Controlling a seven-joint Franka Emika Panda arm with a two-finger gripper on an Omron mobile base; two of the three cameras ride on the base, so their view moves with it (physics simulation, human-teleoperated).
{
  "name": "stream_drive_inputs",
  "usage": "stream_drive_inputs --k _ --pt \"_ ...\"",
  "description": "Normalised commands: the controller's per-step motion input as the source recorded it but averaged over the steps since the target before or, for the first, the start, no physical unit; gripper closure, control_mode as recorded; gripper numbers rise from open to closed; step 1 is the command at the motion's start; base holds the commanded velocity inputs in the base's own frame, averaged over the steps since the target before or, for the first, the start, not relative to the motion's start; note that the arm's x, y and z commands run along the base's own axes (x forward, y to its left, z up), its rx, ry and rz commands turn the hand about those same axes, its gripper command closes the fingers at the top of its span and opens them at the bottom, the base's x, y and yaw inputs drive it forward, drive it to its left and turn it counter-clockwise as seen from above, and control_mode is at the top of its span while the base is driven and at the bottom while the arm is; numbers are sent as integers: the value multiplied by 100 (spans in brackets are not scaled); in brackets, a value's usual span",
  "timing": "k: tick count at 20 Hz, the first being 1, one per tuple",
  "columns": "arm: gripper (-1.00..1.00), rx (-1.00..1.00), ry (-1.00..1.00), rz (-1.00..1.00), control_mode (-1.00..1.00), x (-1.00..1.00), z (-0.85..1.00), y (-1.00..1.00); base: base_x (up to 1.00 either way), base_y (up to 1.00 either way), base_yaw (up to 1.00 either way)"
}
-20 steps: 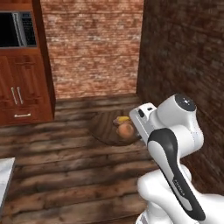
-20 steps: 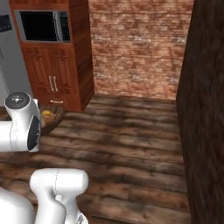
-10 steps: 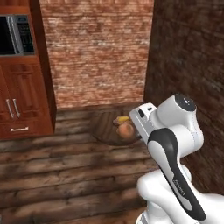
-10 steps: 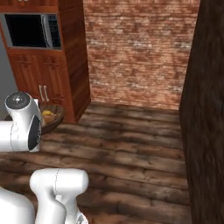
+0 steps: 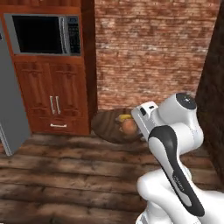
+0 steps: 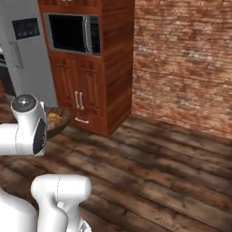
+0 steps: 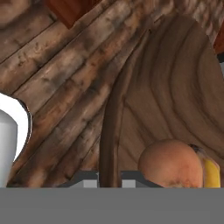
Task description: Pick the chicken drumstick and onion from their plates and place them in the bowl. Then put the bowl in the fridge.
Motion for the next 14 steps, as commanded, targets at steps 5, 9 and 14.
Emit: stream_drive_inputs --k 5,9,14 --pt "100 0 0 0 100 0 0 0 53 -1 70" --pt "100 0 0 0 100 0 0 0 66 0 59" --pt "100 0 0 0 100 0 0 0 78 0 46"
